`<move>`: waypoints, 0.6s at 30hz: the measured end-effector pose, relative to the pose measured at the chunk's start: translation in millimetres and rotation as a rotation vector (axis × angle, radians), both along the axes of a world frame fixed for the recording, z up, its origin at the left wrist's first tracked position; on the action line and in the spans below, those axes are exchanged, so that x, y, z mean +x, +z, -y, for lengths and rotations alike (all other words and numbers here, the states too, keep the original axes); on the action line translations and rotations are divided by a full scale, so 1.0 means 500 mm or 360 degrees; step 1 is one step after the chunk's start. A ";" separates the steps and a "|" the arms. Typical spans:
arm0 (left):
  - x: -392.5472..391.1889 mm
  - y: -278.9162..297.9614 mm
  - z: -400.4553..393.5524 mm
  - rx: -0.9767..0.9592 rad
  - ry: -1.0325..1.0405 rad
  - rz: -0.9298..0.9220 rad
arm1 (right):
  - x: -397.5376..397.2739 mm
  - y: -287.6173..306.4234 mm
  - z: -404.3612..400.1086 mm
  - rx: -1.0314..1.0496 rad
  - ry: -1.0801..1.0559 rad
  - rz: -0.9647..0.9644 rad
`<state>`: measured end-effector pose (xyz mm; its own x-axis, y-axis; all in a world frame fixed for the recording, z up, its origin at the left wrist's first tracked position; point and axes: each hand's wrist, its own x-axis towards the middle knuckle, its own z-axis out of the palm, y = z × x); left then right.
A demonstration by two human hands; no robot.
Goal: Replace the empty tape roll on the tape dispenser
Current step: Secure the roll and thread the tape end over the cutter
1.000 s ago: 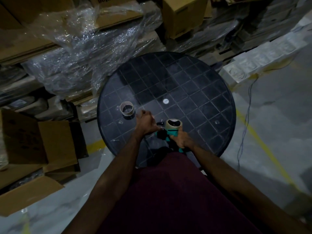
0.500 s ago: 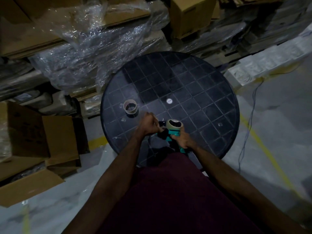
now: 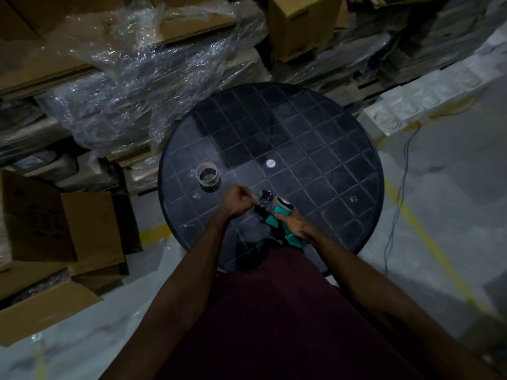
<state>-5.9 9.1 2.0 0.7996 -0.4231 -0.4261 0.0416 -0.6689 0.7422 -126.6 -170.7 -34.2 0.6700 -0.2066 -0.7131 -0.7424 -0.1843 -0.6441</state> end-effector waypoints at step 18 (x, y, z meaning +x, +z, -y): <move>-0.032 -0.031 0.052 -0.0262 0.0184 -0.0126 | -0.008 0.077 -0.031 0.0175 -0.0145 -0.0006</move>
